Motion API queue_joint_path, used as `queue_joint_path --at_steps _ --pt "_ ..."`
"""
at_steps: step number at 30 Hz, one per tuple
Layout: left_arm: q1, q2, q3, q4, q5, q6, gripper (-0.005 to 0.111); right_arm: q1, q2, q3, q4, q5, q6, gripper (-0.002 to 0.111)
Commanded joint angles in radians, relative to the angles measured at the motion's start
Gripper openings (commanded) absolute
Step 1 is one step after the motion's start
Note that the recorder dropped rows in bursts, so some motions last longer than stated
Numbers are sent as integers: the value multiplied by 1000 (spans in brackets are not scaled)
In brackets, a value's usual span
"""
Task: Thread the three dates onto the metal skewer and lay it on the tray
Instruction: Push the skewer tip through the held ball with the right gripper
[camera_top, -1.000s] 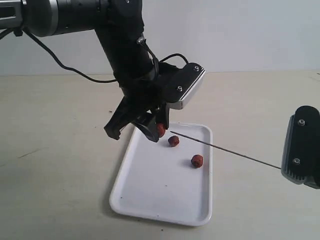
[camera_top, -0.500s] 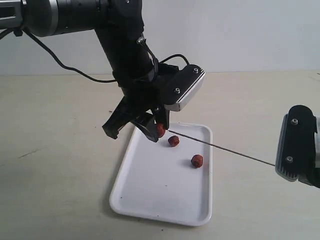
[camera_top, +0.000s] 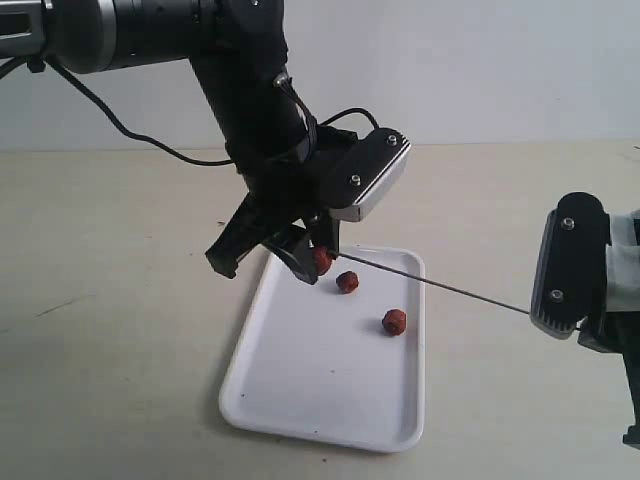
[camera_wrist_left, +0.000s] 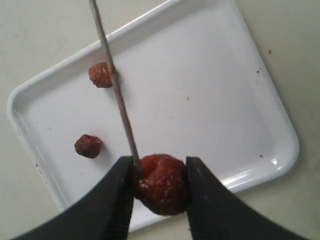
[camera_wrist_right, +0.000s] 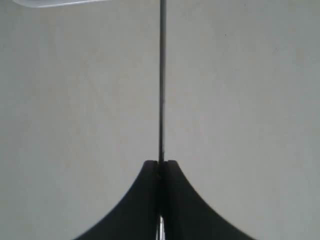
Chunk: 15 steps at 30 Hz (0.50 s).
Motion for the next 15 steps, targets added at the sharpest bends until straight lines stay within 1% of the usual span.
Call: queue_joint_path --at_steps 1,10,15 --pt "-2 -10 1 -14 1 6 34 -5 12 -8 11 -16 6 0" --pt "-2 -10 1 -14 1 15 34 -5 41 -8 2 23 3 0" --pt "-2 -10 1 -14 1 15 34 -3 44 -8 11 3 3 0"
